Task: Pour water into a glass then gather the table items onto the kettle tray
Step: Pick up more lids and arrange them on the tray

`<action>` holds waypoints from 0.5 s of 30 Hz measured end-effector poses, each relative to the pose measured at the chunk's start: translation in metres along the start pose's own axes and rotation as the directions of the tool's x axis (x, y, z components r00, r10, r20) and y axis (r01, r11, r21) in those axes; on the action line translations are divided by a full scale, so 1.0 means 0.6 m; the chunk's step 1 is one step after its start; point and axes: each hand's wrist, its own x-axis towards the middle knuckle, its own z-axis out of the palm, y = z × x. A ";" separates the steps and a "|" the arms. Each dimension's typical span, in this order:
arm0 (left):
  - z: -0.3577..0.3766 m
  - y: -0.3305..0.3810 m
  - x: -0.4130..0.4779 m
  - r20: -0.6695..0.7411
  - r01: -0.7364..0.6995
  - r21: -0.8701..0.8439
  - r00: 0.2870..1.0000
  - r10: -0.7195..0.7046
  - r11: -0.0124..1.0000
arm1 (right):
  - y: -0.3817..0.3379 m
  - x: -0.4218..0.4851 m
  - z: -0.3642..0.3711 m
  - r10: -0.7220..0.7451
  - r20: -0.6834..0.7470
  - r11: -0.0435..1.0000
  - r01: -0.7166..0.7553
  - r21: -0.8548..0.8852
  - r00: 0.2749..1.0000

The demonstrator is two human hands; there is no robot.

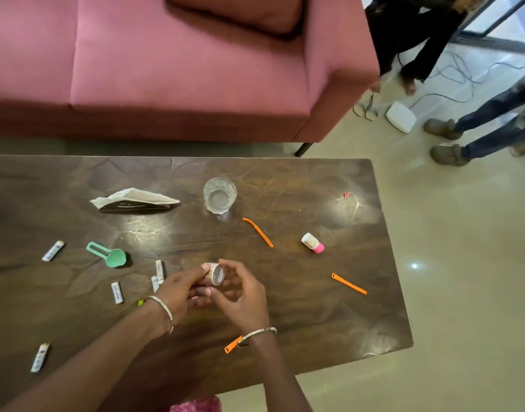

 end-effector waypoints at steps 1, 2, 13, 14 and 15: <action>0.006 0.003 0.006 0.005 0.000 -0.008 1.000 0.000 1.000 | 0.002 0.009 -0.006 -0.011 0.011 1.000 0.011 -0.005 1.000; 0.012 0.006 0.012 0.004 -0.004 -0.016 1.000 0.004 1.000 | 0.005 0.019 -0.013 -0.010 -0.006 1.000 0.010 -0.005 1.000; 0.006 0.040 0.066 -0.081 -0.055 0.010 0.995 0.055 0.998 | 0.162 0.174 -0.207 0.111 -0.551 0.697 -0.460 -0.550 0.827; 0.001 0.041 0.072 -0.085 -0.058 0.010 0.995 0.059 0.998 | 0.174 0.182 -0.215 0.133 -0.525 0.631 -0.481 -0.609 0.840; -0.004 0.042 0.077 -0.088 -0.060 0.013 0.994 0.061 0.998 | 0.185 0.189 -0.222 0.152 -0.501 0.586 -0.486 -0.648 0.852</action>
